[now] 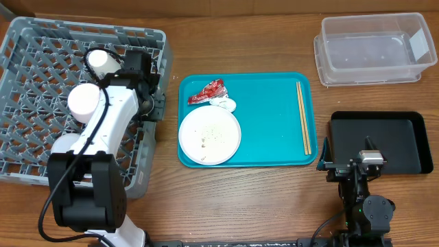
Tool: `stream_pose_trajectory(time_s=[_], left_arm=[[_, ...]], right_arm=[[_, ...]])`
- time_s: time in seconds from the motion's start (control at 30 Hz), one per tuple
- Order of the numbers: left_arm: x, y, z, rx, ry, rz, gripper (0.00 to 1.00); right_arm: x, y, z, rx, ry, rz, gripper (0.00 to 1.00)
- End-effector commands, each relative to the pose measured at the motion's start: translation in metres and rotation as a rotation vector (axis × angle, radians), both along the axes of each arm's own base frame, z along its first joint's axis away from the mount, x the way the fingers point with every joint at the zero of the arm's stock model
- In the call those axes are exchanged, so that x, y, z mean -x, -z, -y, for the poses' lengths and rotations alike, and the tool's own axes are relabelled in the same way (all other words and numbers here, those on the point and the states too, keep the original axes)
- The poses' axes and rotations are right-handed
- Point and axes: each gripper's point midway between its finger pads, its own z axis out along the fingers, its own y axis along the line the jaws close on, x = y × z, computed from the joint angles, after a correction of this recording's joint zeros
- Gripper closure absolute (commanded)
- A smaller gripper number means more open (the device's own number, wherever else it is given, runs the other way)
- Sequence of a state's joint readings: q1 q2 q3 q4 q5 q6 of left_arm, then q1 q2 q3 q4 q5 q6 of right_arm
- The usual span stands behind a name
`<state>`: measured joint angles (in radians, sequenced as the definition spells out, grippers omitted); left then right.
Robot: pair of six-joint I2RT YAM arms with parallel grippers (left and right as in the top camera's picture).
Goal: Sort waste into correct bins and load items into the dishwasher
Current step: 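Raise the left gripper out of the rack toward the tray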
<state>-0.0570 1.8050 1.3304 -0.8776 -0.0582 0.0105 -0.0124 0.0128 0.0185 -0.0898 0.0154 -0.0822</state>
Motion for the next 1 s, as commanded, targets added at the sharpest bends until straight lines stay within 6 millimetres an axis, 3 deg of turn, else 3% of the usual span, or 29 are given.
stream_pose_trajectory(time_s=[0.0,0.3,0.43,0.67,0.73,0.87,0.97], left_arm=[[-0.006,0.005,0.022,0.096,-0.044,0.015,0.88],[-0.029,-0.003,0.033,0.175,-0.088,0.11,0.91],[-0.031,-0.004,0.033,0.175,-0.087,0.118,0.87],[-0.024,-0.002,0.036,0.191,-0.083,0.088,0.92],[-0.023,-0.002,0.038,0.205,-0.08,0.081,0.85],[-0.024,-0.008,0.043,0.229,-0.075,0.078,0.62],[-0.032,-0.024,0.043,0.238,-0.097,0.097,0.58]], right_arm=[[0.0,0.001,0.002,0.005,0.012,0.006,0.0],[0.0,0.001,0.002,0.004,0.012,0.006,0.0],[0.0,0.001,0.002,0.005,0.012,0.006,0.0],[0.0,0.001,0.002,0.005,0.012,0.006,0.0],[0.0,0.001,0.002,0.004,0.012,0.006,0.0],[0.0,0.001,0.002,0.005,0.012,0.006,0.0],[0.0,0.001,0.002,0.005,0.012,0.006,0.0]])
